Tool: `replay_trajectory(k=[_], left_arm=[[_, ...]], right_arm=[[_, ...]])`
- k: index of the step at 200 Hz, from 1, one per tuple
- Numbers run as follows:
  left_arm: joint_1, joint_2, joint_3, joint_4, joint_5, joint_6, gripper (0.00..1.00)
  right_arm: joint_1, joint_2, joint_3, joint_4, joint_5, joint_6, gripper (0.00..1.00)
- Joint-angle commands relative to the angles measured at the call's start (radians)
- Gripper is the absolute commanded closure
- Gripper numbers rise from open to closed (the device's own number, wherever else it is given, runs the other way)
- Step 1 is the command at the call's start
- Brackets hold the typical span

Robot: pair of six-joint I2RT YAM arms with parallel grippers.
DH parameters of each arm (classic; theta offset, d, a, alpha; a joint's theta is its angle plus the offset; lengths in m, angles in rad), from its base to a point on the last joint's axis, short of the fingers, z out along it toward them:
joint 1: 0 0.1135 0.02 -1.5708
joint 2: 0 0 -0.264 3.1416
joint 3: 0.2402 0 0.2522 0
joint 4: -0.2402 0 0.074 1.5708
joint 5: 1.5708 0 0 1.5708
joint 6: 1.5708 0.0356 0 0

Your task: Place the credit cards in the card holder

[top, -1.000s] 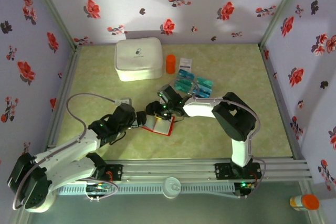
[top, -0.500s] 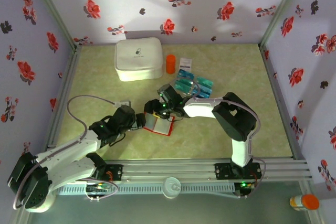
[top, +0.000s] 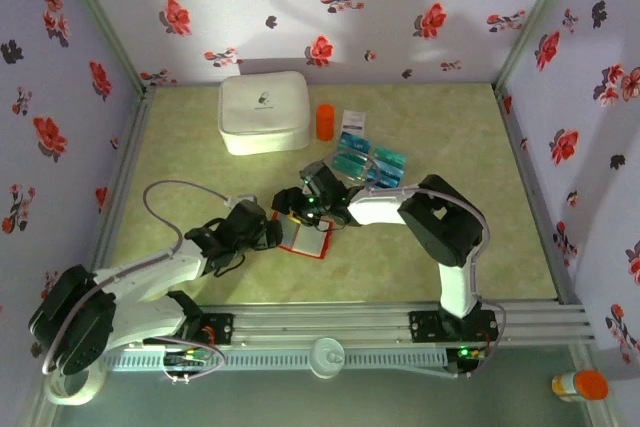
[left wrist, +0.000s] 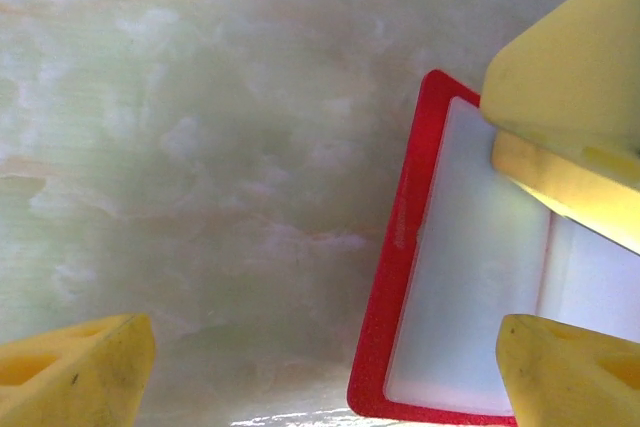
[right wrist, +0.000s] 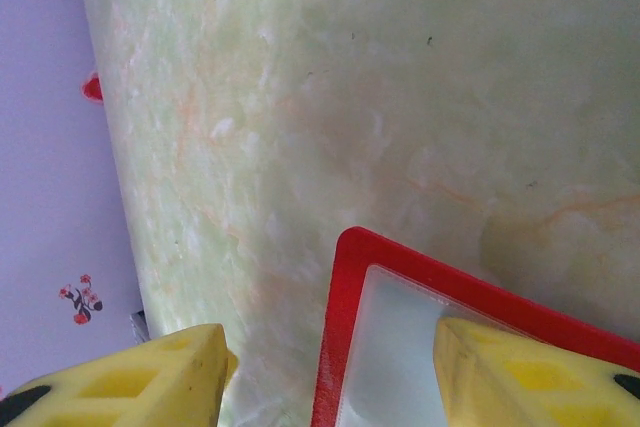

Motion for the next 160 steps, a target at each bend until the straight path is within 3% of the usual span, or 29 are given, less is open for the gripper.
replay_trajectory(k=[1,54,85,112,160], left_arm=[[0.006,0.048,0.03,0.044,0.009,0.009,0.11],[0.007,0.136,0.023,0.098,0.003,-0.022,0.11],[0.006,0.13,0.018,0.095,-0.005,-0.031,0.1],[0.007,0.114,0.01,0.088,-0.015,-0.039,0.1],[0.006,0.113,0.003,0.082,-0.026,-0.036,0.1]], right_arm=[[-0.005,-0.028,-0.012,0.01,0.002,0.007,0.43],[-0.039,-0.208,-0.062,-0.1,0.062,-0.067,0.43],[-0.036,-0.363,-0.117,-0.338,0.175,-0.188,0.43],[-0.005,-0.475,-0.149,-0.58,0.355,-0.292,0.42],[0.056,-0.448,-0.157,-0.638,0.405,-0.317,0.42]])
